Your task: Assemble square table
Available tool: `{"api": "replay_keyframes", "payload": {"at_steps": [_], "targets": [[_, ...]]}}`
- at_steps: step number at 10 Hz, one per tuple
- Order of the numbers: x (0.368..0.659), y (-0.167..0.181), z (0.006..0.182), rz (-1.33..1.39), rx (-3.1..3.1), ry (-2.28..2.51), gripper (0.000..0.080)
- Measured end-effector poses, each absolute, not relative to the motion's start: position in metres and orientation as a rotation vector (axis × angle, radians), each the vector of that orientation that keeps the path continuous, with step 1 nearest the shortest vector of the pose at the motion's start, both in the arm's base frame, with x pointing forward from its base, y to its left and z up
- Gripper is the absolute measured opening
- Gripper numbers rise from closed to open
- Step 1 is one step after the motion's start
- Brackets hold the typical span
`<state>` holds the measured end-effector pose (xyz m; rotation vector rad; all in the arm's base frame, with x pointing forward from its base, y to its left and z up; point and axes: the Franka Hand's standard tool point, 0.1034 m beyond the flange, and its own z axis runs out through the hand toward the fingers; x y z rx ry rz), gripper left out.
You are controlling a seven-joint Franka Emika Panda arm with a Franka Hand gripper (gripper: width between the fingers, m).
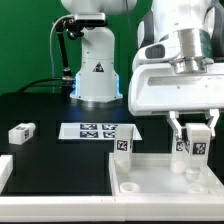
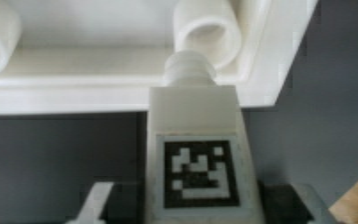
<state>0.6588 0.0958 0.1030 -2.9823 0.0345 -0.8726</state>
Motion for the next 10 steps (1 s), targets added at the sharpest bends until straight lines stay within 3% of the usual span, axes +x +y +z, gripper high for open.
{"api": "replay_keyframes", "payload": {"at_steps": [1, 10], "targets": [[0.6556, 0.0975, 0.0942, -0.857, -2.99, 0.027, 0.0289], [0.6617, 0.1037, 0.0842, -0.872, -2.989, 0.004, 0.029]]}}
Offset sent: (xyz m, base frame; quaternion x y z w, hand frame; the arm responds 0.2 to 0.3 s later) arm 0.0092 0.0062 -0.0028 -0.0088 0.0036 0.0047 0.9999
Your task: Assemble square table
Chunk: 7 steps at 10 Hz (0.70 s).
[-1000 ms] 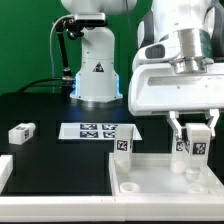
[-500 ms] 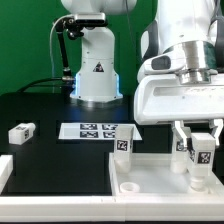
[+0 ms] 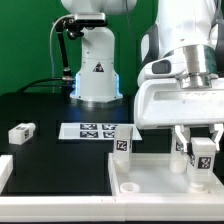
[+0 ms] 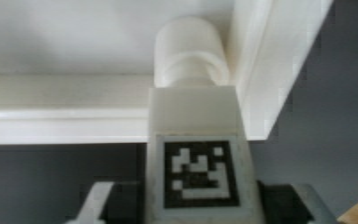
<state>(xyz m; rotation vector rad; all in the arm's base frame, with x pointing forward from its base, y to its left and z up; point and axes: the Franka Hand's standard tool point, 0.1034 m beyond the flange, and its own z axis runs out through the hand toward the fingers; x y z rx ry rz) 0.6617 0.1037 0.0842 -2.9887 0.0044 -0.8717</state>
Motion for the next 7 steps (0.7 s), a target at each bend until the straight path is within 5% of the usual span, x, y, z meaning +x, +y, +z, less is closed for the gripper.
{"api": "replay_keyframes", "payload": {"at_steps": [5, 6, 7], "targets": [[0.6595, 0.1049, 0.0765, -0.868, -2.992, -0.002, 0.029], [0.6593, 0.1049, 0.0761, -0.867, -2.993, -0.002, 0.0378], [0.6593, 0.1048, 0.076, -0.867, -2.993, -0.002, 0.0378]]}}
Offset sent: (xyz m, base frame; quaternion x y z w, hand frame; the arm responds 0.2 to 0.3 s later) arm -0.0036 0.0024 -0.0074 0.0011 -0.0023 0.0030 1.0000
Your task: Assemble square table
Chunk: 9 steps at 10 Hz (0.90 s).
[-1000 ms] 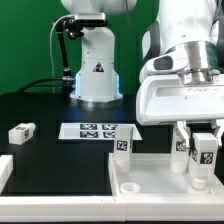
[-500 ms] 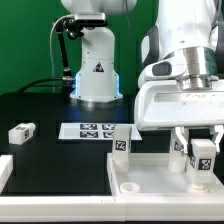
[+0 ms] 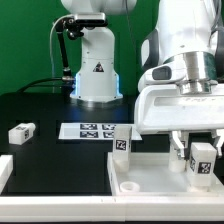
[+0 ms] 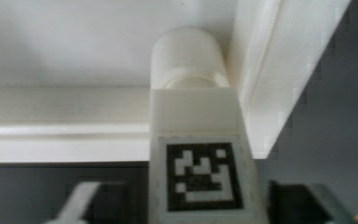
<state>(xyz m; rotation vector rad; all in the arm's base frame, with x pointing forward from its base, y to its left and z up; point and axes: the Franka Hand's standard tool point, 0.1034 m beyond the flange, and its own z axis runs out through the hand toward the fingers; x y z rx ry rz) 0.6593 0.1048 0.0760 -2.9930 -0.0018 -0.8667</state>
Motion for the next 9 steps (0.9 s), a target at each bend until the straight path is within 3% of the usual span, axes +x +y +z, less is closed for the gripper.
{"api": "replay_keyframes", "payload": {"at_steps": [1, 2, 9], "targets": [[0.6593, 0.1048, 0.0759, -0.866, -2.993, -0.002, 0.0571], [0.6592, 0.1048, 0.0758, -0.866, -2.993, -0.002, 0.0625], [0.6591, 0.1005, 0.076, -0.789, -3.025, -0.035, 0.0649]]}}
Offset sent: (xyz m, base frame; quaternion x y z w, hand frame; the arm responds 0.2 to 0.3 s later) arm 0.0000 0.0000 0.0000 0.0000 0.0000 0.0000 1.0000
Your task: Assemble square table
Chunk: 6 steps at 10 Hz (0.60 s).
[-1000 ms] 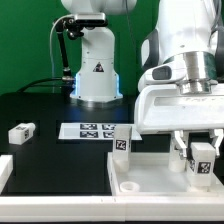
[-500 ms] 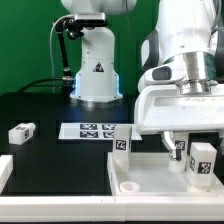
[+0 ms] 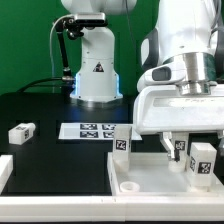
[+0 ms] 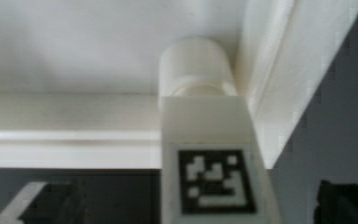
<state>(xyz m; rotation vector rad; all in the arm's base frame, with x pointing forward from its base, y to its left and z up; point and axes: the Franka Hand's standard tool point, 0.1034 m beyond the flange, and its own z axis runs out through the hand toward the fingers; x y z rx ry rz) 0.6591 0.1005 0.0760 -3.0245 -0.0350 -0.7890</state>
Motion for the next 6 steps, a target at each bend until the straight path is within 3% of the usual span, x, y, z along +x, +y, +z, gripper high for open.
{"api": "replay_keyframes", "payload": {"at_steps": [2, 6], "targets": [[0.669, 0.094, 0.087, -0.713, -3.042, -0.037, 0.0649], [0.666, 0.114, 0.084, -0.303, -3.076, 0.009, 0.0649]]}}
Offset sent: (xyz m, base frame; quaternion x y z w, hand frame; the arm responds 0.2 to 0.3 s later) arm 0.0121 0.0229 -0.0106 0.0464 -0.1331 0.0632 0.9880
